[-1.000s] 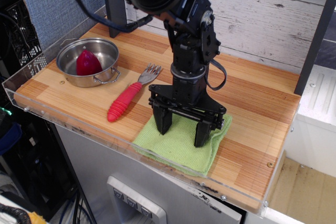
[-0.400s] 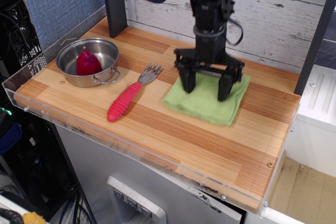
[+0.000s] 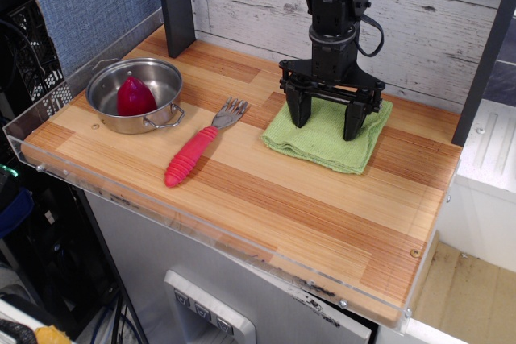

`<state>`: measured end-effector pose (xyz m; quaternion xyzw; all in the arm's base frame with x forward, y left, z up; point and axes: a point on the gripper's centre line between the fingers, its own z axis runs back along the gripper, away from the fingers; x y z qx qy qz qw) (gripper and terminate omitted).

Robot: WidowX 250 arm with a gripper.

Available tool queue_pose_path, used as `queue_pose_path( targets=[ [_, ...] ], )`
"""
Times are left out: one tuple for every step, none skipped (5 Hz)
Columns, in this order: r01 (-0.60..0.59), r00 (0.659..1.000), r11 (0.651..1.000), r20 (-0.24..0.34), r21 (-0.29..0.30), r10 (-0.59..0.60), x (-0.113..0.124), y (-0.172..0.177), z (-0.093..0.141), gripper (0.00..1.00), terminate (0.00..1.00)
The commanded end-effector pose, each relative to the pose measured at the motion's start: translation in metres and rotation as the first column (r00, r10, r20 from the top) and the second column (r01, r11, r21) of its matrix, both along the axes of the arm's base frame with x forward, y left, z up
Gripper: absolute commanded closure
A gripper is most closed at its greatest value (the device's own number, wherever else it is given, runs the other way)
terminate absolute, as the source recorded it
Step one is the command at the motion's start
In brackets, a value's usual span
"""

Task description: Move the greencloth behind the pot with the peeler

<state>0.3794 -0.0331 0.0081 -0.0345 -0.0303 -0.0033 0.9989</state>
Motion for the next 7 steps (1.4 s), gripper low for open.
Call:
queue_pose_path(
  targets=[
    [0.088,0.991,0.996,0.098,0.011,-0.088,-0.033,-0.021,0.036,0.0,0.0],
    [0.094,0.975,0.995,0.203,-0.025,-0.087,-0.035,-0.014,0.062,0.0,0.0],
    [0.072,0.964,0.993,0.263,-0.09,-0.046,-0.03,-0.002,0.07,0.0,0.0],
    [0.037,0.969,0.992,0.246,-0.122,-0.006,-0.032,0.012,0.069,0.0,0.0],
    [0.027,0.973,0.993,0.231,-0.111,-0.001,-0.036,0.013,0.07,0.0,0.0],
    [0.013,0.979,0.996,0.202,-0.091,0.005,-0.037,0.01,0.071,0.0,0.0],
    [0.001,0.992,0.999,0.123,-0.032,0.003,-0.064,0.004,0.066,0.0,0.0]
  ],
)
